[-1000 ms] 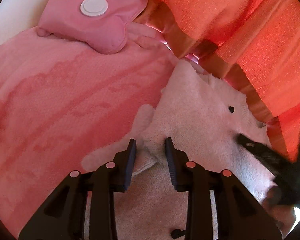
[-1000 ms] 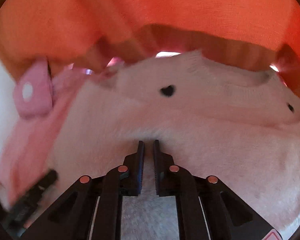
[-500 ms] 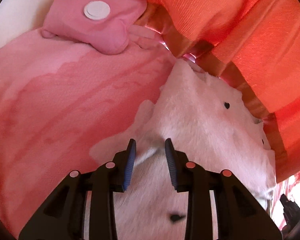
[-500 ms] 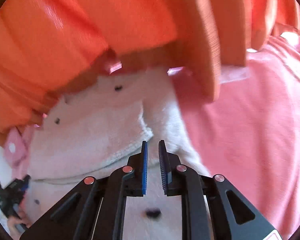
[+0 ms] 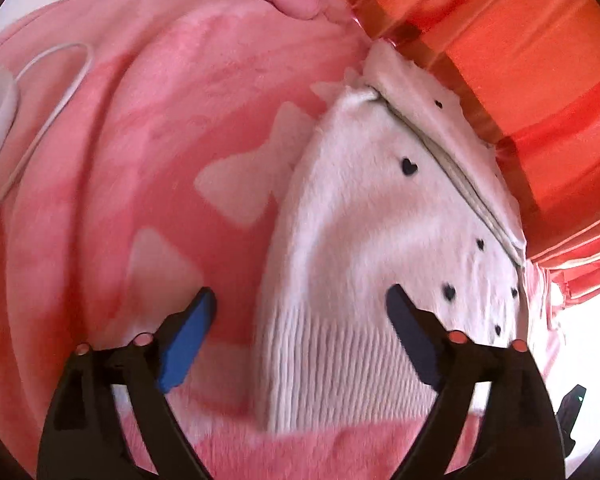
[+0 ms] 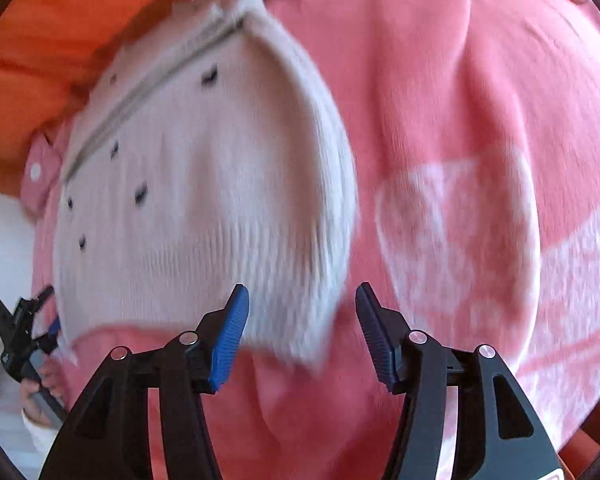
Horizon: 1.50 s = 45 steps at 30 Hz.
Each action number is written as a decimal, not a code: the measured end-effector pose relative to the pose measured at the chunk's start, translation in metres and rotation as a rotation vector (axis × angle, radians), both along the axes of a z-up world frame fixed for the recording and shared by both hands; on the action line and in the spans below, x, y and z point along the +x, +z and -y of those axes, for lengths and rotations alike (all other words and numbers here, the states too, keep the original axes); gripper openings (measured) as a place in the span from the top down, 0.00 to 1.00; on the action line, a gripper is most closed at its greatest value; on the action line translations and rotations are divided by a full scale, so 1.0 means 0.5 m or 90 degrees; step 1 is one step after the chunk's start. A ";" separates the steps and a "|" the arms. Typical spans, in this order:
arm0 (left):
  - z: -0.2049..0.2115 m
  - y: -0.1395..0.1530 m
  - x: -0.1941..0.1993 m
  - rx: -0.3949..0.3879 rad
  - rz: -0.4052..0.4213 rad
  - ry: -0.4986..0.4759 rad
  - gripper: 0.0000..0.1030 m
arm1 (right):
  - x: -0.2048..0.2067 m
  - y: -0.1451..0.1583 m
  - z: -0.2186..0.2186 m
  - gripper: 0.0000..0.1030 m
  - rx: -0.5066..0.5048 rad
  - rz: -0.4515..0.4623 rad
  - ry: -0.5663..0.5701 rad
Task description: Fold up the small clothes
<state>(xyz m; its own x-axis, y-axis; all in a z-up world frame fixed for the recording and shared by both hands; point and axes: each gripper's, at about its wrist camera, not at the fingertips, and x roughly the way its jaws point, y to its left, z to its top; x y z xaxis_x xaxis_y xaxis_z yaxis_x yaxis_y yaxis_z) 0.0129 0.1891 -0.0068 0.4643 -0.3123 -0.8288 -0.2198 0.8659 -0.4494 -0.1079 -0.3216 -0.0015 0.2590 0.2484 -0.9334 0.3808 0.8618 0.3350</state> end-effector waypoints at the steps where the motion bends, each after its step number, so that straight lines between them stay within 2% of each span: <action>1: 0.003 -0.002 -0.008 -0.011 -0.007 -0.003 0.11 | -0.003 -0.002 -0.004 0.43 0.023 0.002 0.004; 3: 0.017 -0.009 -0.023 -0.019 -0.013 -0.013 0.10 | -0.004 -0.016 -0.019 0.41 0.075 -0.008 0.016; 6: 0.041 -0.005 -0.036 0.009 -0.001 -0.028 0.11 | 0.005 -0.018 -0.043 0.41 0.065 -0.002 0.029; 7: 0.044 -0.003 -0.035 0.009 -0.002 -0.030 0.15 | 0.005 -0.017 -0.044 0.41 0.068 0.008 0.020; 8: 0.044 -0.003 -0.036 0.009 -0.004 -0.029 0.35 | 0.008 -0.018 -0.046 0.45 0.074 0.018 0.011; 9: 0.046 -0.001 -0.036 0.000 -0.010 -0.038 0.50 | 0.014 -0.014 -0.051 0.62 0.071 0.023 0.003; 10: 0.043 -0.002 -0.033 -0.016 -0.017 -0.043 0.83 | 0.016 -0.009 -0.053 0.73 0.060 0.029 -0.006; 11: 0.038 -0.003 -0.035 -0.050 -0.026 -0.047 0.91 | 0.012 0.000 -0.056 0.88 0.054 0.045 -0.010; 12: 0.026 0.005 -0.041 -0.072 -0.025 -0.040 0.92 | 0.002 0.014 -0.056 0.89 0.054 0.070 -0.015; 15: 0.016 0.058 -0.073 -0.045 0.022 -0.054 0.93 | -0.047 0.083 -0.056 0.92 0.014 0.156 -0.028; 19: 0.011 0.134 -0.146 -0.041 0.069 -0.103 0.94 | -0.141 0.152 -0.066 0.94 -0.050 0.229 -0.021; 23: 0.006 0.167 -0.252 -0.008 0.084 -0.153 0.94 | -0.267 0.181 -0.087 0.94 -0.087 0.236 0.005; 27: -0.011 0.155 -0.386 0.000 0.028 -0.202 0.94 | -0.385 0.194 -0.110 0.94 -0.104 0.213 0.046; 29: -0.016 0.167 -0.431 0.010 0.018 -0.200 0.94 | -0.436 0.210 -0.119 0.94 -0.118 0.214 0.070; 31: -0.031 0.208 -0.450 -0.008 0.043 -0.178 0.94 | -0.461 0.239 -0.120 0.94 -0.103 0.243 0.075; 33: -0.037 0.262 -0.426 -0.025 0.094 -0.162 0.94 | -0.457 0.294 -0.110 0.94 -0.108 0.309 0.071; 35: -0.025 0.315 -0.380 -0.020 0.158 -0.159 0.94 | -0.403 0.351 -0.090 0.94 -0.110 0.394 0.053; 37: 0.004 0.368 -0.292 0.005 0.237 -0.153 0.94 | -0.328 0.382 -0.066 0.94 -0.102 0.456 0.039; 38: 0.012 0.375 -0.256 0.013 0.256 -0.144 0.94 | -0.270 0.392 -0.052 0.94 -0.105 0.490 0.023; 41: 0.035 0.364 -0.090 0.009 0.281 -0.108 0.94 | -0.098 0.369 -0.016 0.94 -0.076 0.510 -0.034; 43: 0.065 0.327 0.015 0.025 0.274 -0.090 0.94 | 0.021 0.324 0.001 0.94 -0.070 0.493 -0.074; 45: 0.096 0.274 0.103 0.038 0.255 -0.079 0.94 | 0.106 0.278 0.008 0.94 -0.067 0.464 -0.099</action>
<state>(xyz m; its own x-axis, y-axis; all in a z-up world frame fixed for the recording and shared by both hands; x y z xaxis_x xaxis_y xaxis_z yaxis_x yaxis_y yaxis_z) 0.0646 0.1411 0.1303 0.7153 -0.3434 -0.6086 0.0698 0.9017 -0.4268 -0.0549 -0.3257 0.1374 0.8452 0.0774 -0.5289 0.2142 0.8575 0.4678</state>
